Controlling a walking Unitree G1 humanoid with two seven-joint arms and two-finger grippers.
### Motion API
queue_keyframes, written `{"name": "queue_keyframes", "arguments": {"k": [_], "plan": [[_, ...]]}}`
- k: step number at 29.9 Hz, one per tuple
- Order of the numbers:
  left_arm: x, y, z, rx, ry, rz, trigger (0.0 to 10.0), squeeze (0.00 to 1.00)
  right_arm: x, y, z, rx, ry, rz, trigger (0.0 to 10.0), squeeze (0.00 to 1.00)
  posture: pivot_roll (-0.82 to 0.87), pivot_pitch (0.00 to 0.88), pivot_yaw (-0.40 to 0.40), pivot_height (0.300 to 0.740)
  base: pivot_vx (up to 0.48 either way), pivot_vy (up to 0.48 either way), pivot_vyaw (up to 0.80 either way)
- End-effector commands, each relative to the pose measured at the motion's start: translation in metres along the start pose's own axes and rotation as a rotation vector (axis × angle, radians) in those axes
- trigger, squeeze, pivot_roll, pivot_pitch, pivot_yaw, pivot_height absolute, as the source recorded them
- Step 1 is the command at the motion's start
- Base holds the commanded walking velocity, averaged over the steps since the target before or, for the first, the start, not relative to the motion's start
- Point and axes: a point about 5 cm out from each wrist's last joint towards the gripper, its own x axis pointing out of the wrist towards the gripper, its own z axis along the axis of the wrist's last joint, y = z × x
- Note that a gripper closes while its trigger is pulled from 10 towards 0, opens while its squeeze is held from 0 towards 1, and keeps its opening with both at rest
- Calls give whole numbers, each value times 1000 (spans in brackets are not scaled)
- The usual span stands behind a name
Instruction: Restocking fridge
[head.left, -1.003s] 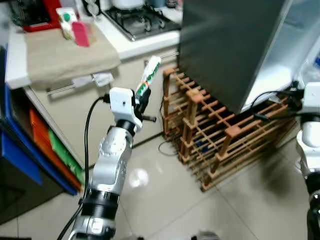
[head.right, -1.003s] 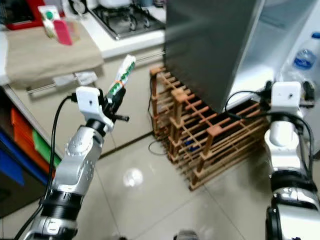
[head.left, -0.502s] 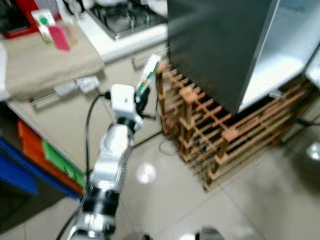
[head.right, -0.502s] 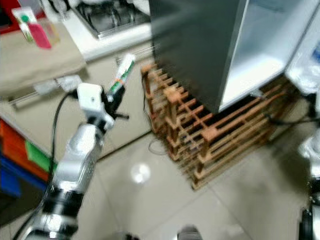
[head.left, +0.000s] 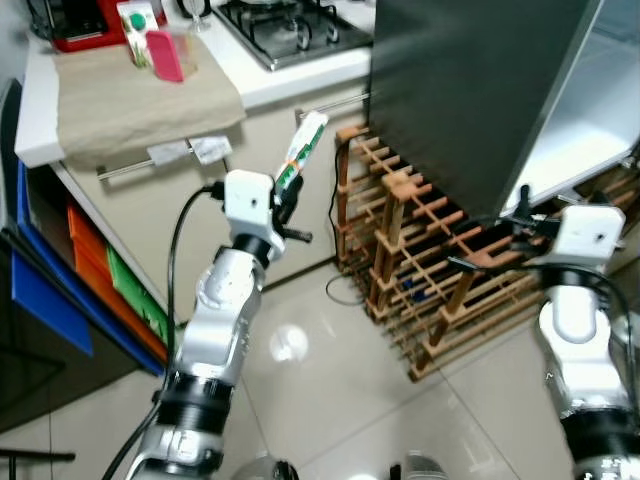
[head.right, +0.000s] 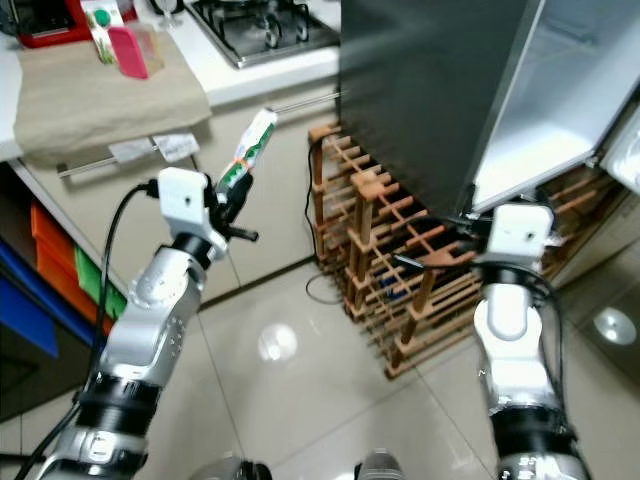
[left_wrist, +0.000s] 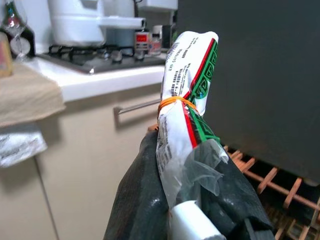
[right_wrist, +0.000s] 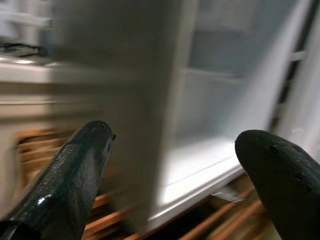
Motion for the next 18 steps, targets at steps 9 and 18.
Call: {"name": "queue_keyframes", "arguments": {"k": [9, 18], "plan": [[1, -12, 6, -33, -47, -44, 10000, 0, 4, -13, 11, -9, 34, -4, 10000, 0, -204, 62, 76, 718, 0, -479, 0], [8, -19, 3, -45, -21, -46, 10000, 0, 12, -17, 16, -31, 33, -4, 10000, 0, -210, 60, 74, 718, 0, -452, 0]]}}
